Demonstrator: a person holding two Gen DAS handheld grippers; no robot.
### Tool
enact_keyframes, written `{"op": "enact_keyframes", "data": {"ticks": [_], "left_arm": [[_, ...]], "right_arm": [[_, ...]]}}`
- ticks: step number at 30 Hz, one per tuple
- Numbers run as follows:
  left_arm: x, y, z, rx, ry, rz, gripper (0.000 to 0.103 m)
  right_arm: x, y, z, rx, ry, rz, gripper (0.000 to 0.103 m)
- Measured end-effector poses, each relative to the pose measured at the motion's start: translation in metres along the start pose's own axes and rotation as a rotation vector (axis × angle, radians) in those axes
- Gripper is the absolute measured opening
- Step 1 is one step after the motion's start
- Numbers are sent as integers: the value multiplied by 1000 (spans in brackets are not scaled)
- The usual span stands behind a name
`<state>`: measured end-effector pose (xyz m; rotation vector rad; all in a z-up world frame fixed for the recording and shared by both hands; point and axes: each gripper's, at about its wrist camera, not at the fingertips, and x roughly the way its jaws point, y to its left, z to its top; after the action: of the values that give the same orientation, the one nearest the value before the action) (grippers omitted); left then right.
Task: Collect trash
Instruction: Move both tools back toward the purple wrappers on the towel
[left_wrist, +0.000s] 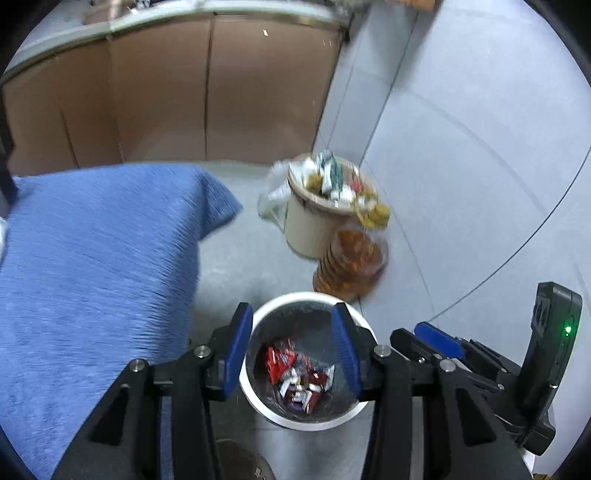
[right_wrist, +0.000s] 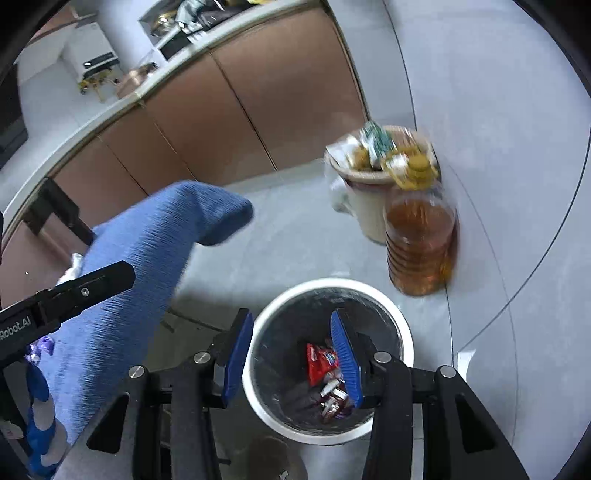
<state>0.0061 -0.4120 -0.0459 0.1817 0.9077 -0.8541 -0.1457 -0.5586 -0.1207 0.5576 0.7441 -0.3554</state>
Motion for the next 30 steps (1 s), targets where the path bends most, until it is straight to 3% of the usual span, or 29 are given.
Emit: {"op": "enact_keyframes", "data": {"ticks": [6, 9, 13, 15, 21, 30], "left_arm": [[-76, 18, 3, 5, -161, 35, 42], [-112, 32, 0, 21, -203, 60, 42], [-160, 58, -7, 9, -279, 108, 57], [-186, 76, -12, 3, -327, 151, 59], [-251, 137, -35, -61, -410, 242, 60], [-304, 226, -71, -156, -467, 394, 67]], "right_arm": [[-50, 62, 15, -107, -102, 45, 47], [-72, 98, 19, -164, -144, 86, 49], [-95, 146, 22, -235, -188, 138, 51], [-105, 173, 23, -274, -204, 172, 53], [-116, 242, 21, -378, -212, 258, 57], [-100, 326, 6, -501, -171, 341, 62]]}}
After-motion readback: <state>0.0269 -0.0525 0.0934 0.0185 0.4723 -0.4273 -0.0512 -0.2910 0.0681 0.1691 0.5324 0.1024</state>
